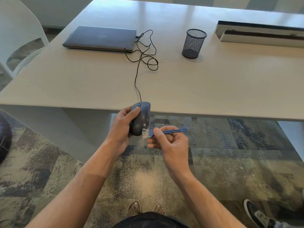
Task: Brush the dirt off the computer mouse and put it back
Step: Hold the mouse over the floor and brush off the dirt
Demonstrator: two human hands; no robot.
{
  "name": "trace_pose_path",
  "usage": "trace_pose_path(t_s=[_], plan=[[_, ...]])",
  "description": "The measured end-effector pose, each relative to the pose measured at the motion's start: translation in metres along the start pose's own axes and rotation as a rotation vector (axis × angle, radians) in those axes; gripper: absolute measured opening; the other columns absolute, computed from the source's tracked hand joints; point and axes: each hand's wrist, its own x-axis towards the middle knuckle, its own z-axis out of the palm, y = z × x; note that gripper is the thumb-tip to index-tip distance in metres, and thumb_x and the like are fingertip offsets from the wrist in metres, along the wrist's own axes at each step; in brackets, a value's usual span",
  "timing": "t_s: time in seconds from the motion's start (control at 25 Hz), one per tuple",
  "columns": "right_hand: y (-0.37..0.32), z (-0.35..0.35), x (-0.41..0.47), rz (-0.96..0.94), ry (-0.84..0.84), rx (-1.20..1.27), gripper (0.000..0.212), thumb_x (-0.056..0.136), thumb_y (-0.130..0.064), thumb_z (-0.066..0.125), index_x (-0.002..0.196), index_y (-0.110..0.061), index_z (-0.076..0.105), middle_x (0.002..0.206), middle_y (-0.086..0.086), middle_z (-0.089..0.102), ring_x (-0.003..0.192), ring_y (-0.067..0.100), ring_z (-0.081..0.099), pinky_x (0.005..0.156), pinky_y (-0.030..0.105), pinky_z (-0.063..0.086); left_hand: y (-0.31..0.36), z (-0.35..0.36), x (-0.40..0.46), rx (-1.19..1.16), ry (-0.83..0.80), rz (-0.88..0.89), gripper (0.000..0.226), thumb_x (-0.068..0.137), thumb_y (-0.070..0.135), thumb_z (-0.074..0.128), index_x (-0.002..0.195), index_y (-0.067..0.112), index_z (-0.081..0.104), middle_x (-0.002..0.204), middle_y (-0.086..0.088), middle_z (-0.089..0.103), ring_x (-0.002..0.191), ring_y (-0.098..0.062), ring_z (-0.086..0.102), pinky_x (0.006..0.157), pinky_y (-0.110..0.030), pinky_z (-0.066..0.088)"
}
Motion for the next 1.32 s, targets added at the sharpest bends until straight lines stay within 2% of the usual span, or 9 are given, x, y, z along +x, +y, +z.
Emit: trace_pose_path(t_s=[0.08,0.28,0.48,0.6,0.72,0.96,1.12,1.32], plan=[[0.008,0.001,-0.003,-0.030,0.020,-0.003,0.007,0.096,-0.011,0.070,0.090,-0.009,0.068,0.074,0.016,0.076,0.069,0.029,0.077,0.062,0.032,0.063,0.000,0.001,0.002,0.004,0.017,-0.004,0.035,0.095,0.030,0.063,0.124,0.012,0.061,0.097,-0.006,0.072,0.082,-0.020,0.066,0.069,-0.034,0.051],[0.014,-0.002,-0.004,-0.035,0.015,-0.018,0.008,0.096,-0.012,0.070,0.093,-0.007,0.065,0.077,0.016,0.077,0.071,0.031,0.077,0.062,0.032,0.063,-0.002,0.000,0.005,0.005,0.035,-0.015,0.043,0.091,0.031,0.068,0.129,0.012,0.057,0.104,-0.005,0.072,0.081,-0.015,0.070,0.065,-0.030,0.057],[0.016,0.001,-0.006,-0.025,-0.010,-0.044,0.009,0.096,-0.012,0.072,0.093,-0.007,0.066,0.079,0.015,0.078,0.073,0.031,0.078,0.064,0.033,0.064,-0.001,0.003,0.003,-0.024,0.035,0.002,0.069,0.068,0.044,0.077,0.127,0.016,0.056,0.110,-0.005,0.071,0.091,-0.018,0.073,0.064,-0.032,0.058],[0.025,0.010,-0.013,0.000,-0.015,-0.056,0.012,0.095,-0.012,0.073,0.094,-0.002,0.066,0.079,0.015,0.078,0.074,0.031,0.078,0.067,0.036,0.065,-0.002,0.007,0.002,-0.015,0.028,0.008,0.064,0.065,0.043,0.079,0.121,0.021,0.057,0.105,0.000,0.074,0.091,-0.018,0.074,0.064,-0.032,0.059],[0.025,0.004,-0.013,0.009,0.034,-0.034,0.014,0.095,-0.009,0.072,0.095,0.004,0.065,0.079,0.017,0.078,0.073,0.034,0.078,0.067,0.038,0.065,-0.003,0.006,0.001,-0.023,0.036,0.018,0.066,0.065,0.042,0.080,0.123,0.021,0.056,0.105,0.001,0.075,0.094,-0.019,0.074,0.068,-0.038,0.060],[0.004,-0.025,0.008,0.035,0.151,0.085,0.020,0.097,-0.013,0.067,0.101,0.007,0.067,0.084,0.022,0.077,0.075,0.031,0.077,0.067,0.029,0.063,0.000,0.000,-0.003,0.003,0.034,0.033,0.070,0.066,0.041,0.078,0.129,0.020,0.057,0.094,0.008,0.078,0.093,-0.017,0.073,0.079,-0.047,0.061],[-0.012,-0.024,0.041,0.083,0.184,0.100,0.023,0.100,-0.019,0.064,0.093,0.001,0.073,0.081,0.016,0.078,0.073,0.025,0.078,0.064,0.025,0.061,-0.002,0.002,-0.009,-0.006,-0.011,0.005,0.064,0.070,0.040,0.076,0.129,0.018,0.061,0.107,0.000,0.076,0.100,-0.023,0.071,0.084,-0.050,0.058],[-0.021,-0.016,0.069,0.084,0.120,0.026,0.027,0.102,-0.020,0.063,0.087,0.000,0.073,0.072,0.013,0.076,0.065,0.022,0.075,0.060,0.026,0.060,-0.002,0.002,-0.015,0.025,-0.070,0.000,0.055,0.073,0.040,0.074,0.124,0.022,0.067,0.114,-0.004,0.074,0.098,-0.021,0.070,0.082,-0.045,0.057]])
